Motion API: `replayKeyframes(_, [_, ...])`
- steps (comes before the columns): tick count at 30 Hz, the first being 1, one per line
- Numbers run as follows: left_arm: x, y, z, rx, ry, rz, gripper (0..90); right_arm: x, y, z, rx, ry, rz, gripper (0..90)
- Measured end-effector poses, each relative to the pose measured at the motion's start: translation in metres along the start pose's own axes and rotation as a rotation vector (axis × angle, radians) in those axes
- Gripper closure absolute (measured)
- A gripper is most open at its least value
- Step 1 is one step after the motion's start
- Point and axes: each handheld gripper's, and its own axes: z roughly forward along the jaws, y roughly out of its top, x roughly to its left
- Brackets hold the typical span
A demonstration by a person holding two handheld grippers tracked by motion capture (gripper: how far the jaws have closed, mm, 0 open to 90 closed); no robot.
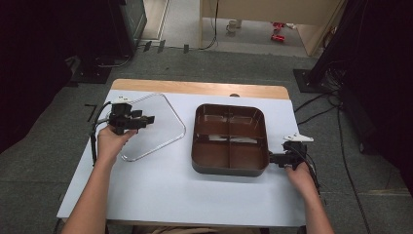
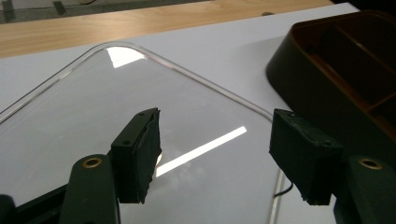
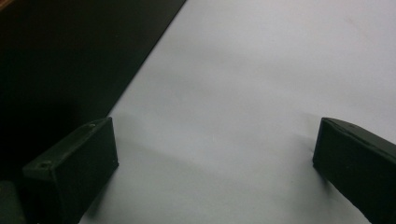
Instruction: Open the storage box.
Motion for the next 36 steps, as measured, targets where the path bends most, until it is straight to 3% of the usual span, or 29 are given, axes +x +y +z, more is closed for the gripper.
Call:
replayKeyframes(7, [-0.028,-0.002,-0.005,0.039,0.020,0.108,27.3,0.000,0.000,0.000,0.000,0.000,0.000,0.0])
replayKeyframes(23, [-0.079,-0.032,-0.004,0.064,-0.064,0.185,24.4,0.000,0.000,0.000,0.000,0.000,0.000,0.0])
replayKeyframes(27, [-0.089,-0.042,-0.003,0.050,-0.076,0.203,22.7,0.000,0.000,0.000,0.000,0.000,0.000,0.0])
replayKeyframes(36, [-0.112,-0.066,0.006,0.067,-0.117,0.277,21.6,0.000,0.000,0.000,0.000,0.000,0.000,0.0])
